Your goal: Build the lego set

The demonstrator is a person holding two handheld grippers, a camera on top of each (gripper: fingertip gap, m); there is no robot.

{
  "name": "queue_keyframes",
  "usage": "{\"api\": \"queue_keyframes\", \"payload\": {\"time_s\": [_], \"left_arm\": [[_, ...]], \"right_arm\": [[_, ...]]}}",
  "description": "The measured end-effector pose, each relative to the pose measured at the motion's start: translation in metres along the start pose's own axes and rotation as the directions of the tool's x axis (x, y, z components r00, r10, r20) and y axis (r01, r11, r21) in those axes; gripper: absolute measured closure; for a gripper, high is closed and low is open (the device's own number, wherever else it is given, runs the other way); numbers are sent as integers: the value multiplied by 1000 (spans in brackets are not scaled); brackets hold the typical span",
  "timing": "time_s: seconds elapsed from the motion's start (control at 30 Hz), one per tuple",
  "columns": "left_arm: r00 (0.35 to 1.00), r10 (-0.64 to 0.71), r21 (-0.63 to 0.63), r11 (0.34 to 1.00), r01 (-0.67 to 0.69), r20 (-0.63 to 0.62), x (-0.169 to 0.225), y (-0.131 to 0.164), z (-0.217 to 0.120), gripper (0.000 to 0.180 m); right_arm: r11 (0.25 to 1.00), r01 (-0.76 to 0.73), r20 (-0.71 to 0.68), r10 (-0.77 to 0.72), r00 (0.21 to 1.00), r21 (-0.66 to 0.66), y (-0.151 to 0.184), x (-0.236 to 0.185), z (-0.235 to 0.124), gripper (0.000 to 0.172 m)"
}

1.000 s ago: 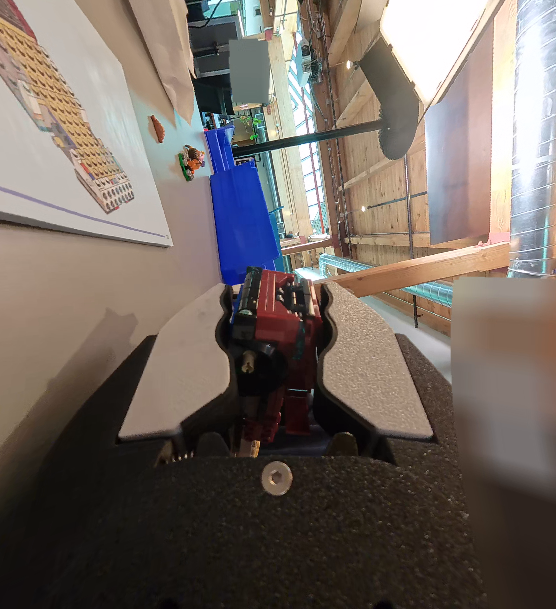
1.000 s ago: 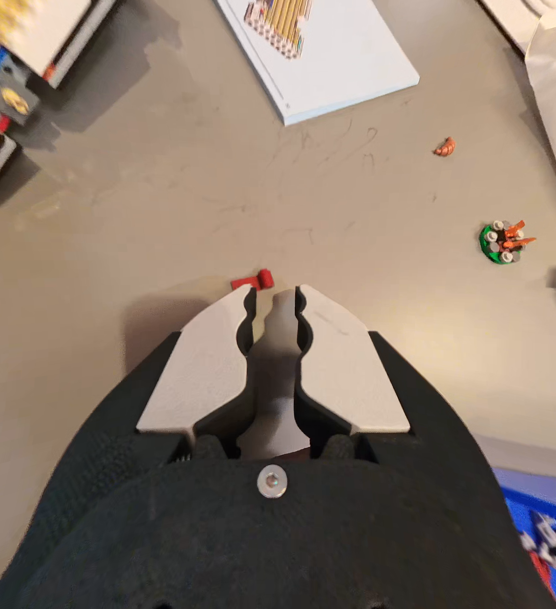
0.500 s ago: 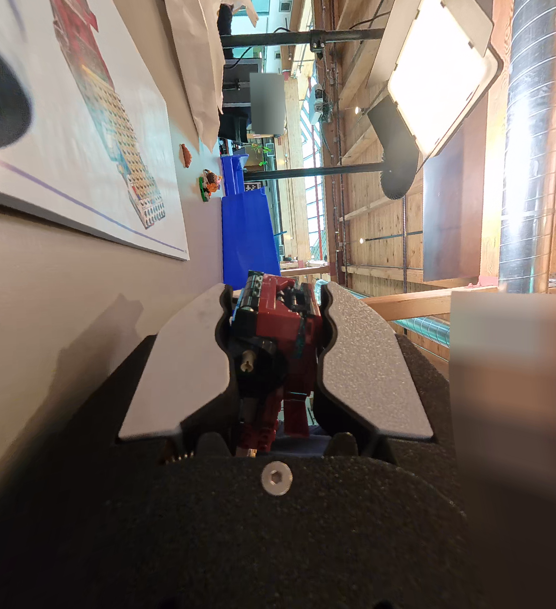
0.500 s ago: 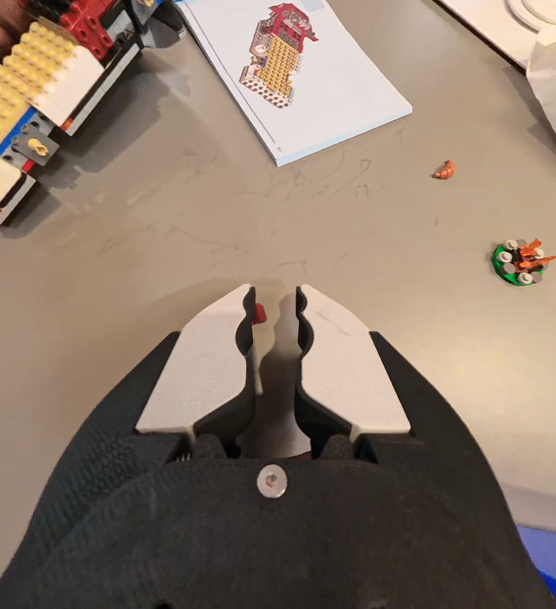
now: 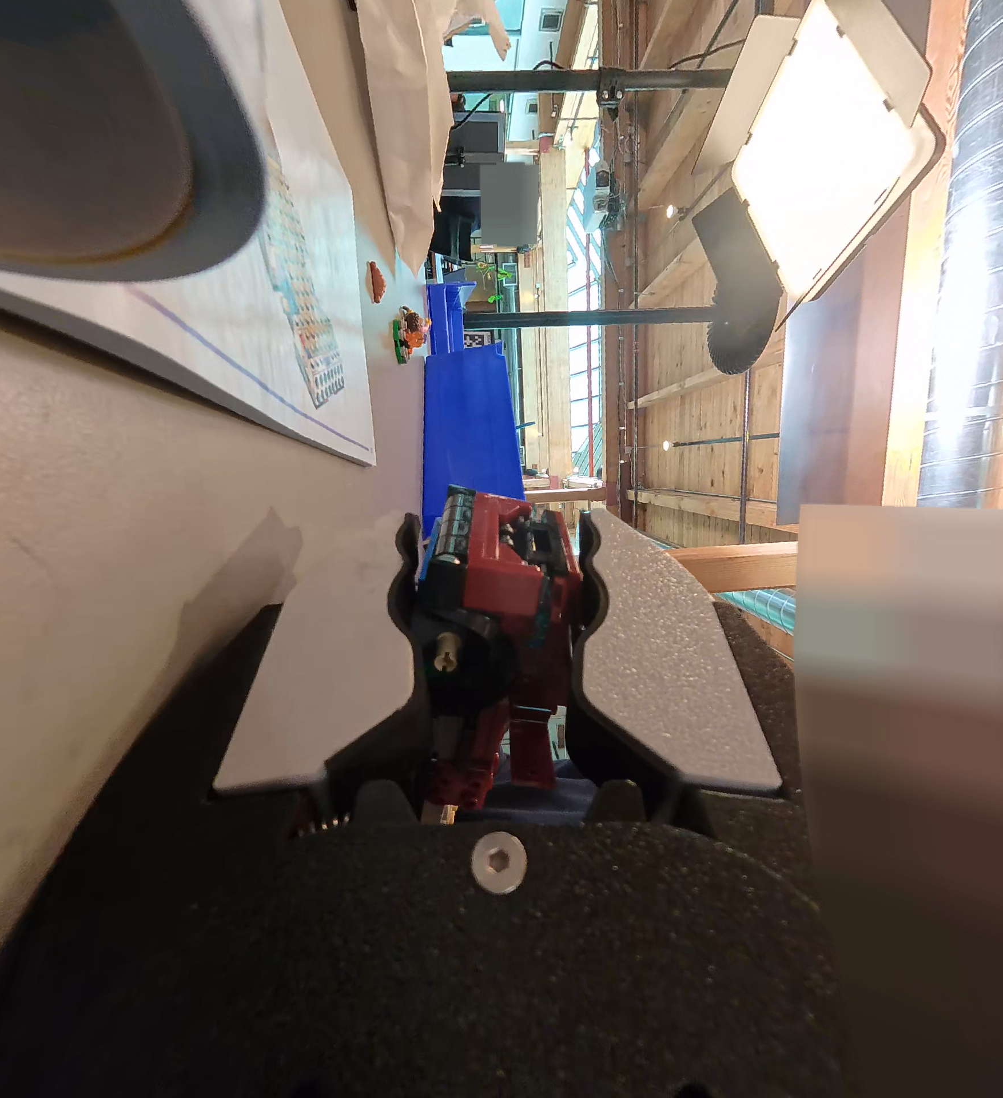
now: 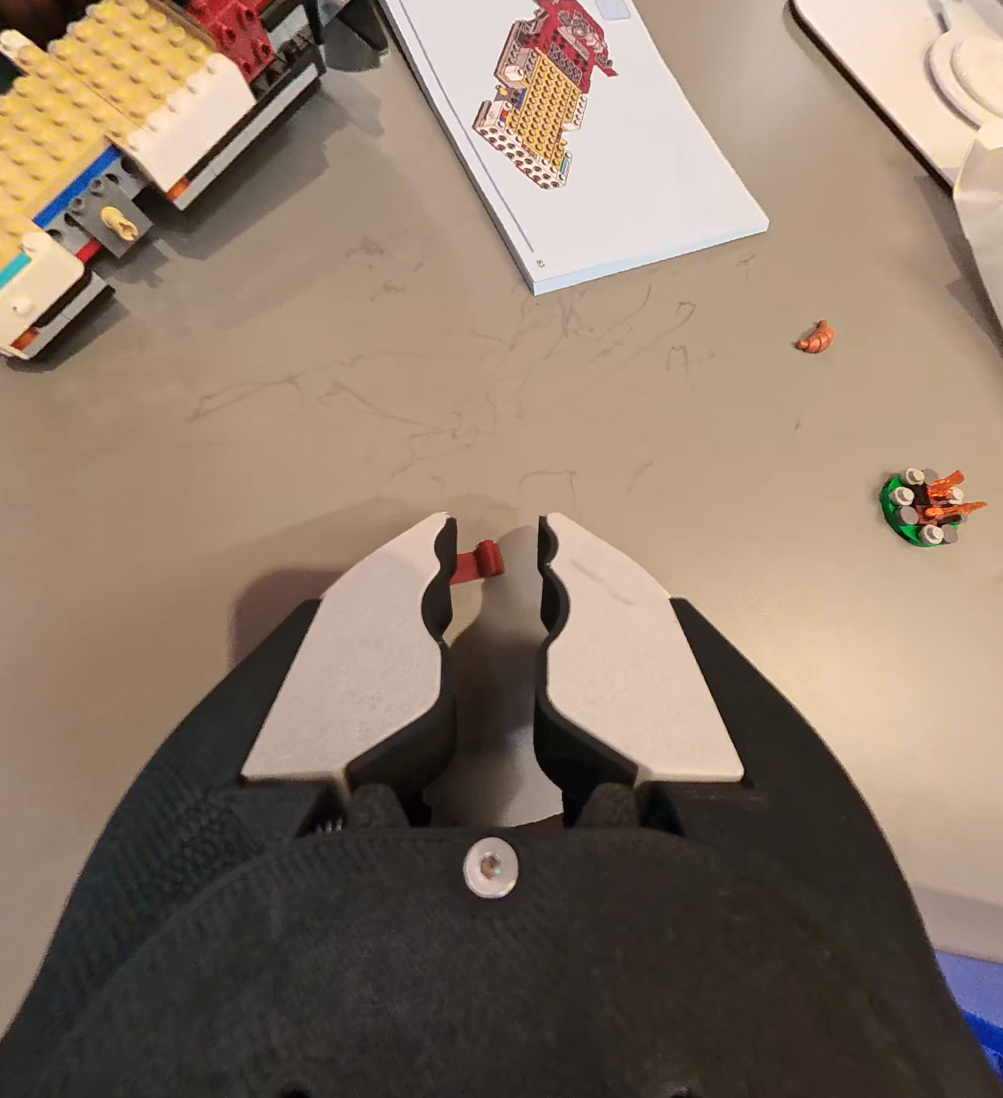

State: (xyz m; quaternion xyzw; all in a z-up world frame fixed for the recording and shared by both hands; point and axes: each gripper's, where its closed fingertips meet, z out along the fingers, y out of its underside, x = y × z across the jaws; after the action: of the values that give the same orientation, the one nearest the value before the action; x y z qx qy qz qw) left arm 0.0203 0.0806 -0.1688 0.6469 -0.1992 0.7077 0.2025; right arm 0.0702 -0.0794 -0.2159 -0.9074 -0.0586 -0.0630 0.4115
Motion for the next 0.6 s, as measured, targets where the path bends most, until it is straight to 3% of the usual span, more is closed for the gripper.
{"api": "queue_keyframes", "payload": {"time_s": [0.6], "left_arm": [[1000,26,-16,1000,-26,9,-1,1,0,128]], "right_arm": [[994,-109,76,111,991,-29,7,-13,-8,144]]}}
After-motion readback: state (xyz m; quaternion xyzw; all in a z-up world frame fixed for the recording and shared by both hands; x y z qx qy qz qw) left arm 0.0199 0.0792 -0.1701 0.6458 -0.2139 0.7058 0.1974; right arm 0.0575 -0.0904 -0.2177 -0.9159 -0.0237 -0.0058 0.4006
